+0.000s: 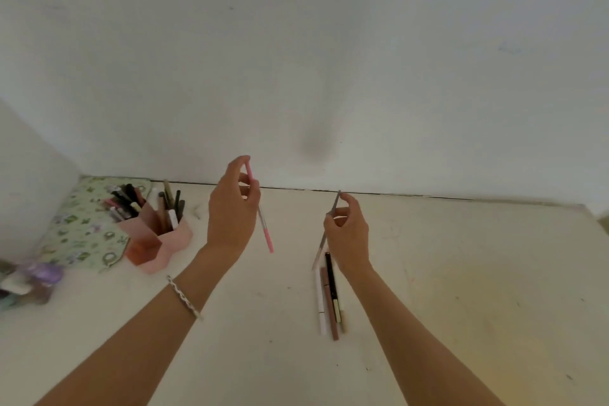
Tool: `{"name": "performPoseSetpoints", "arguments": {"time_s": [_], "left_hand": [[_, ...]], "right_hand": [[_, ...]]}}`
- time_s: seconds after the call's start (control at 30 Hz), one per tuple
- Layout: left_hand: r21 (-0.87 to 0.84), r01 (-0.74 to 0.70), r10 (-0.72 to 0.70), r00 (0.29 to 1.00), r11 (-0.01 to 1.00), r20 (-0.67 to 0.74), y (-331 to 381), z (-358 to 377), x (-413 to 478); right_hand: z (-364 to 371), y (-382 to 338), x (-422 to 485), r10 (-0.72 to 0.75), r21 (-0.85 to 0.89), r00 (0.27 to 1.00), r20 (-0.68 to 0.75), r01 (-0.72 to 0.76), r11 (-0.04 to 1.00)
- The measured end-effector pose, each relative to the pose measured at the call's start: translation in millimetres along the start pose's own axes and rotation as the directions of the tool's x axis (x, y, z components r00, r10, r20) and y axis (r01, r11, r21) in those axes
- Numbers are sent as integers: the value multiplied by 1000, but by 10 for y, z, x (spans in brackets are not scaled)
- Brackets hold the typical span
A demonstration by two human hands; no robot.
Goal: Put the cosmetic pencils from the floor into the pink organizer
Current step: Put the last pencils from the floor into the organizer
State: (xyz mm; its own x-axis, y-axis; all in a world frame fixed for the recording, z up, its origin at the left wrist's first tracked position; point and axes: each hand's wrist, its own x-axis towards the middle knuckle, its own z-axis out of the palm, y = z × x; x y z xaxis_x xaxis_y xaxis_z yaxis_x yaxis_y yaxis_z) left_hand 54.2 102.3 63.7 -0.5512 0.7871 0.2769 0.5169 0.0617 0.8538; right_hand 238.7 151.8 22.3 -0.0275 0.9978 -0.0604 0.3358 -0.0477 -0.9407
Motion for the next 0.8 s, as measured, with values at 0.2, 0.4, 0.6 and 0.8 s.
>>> {"name": "performPoseSetpoints", "arguments": {"time_s": [0.2, 0.4, 0.6, 0.8], "left_hand": [[235, -63, 105, 980, 970, -169, -331, -986, 239], [414, -59, 122, 985, 908, -126, -589, -1262, 274], [762, -242, 244, 963, 601, 114, -816, -1326, 339], [751, -144, 297, 952, 644, -72, -746, -1565, 453]], "right_hand": [[575, -340, -119, -122, 90, 992, -25, 124, 988], [990, -593, -341, -186, 204, 982, 2, 182, 962], [1287, -889, -470, -256, 263, 967, 18, 242, 934], [1702, -1111, -564, -427, 213, 902, 68, 405, 889]]}}
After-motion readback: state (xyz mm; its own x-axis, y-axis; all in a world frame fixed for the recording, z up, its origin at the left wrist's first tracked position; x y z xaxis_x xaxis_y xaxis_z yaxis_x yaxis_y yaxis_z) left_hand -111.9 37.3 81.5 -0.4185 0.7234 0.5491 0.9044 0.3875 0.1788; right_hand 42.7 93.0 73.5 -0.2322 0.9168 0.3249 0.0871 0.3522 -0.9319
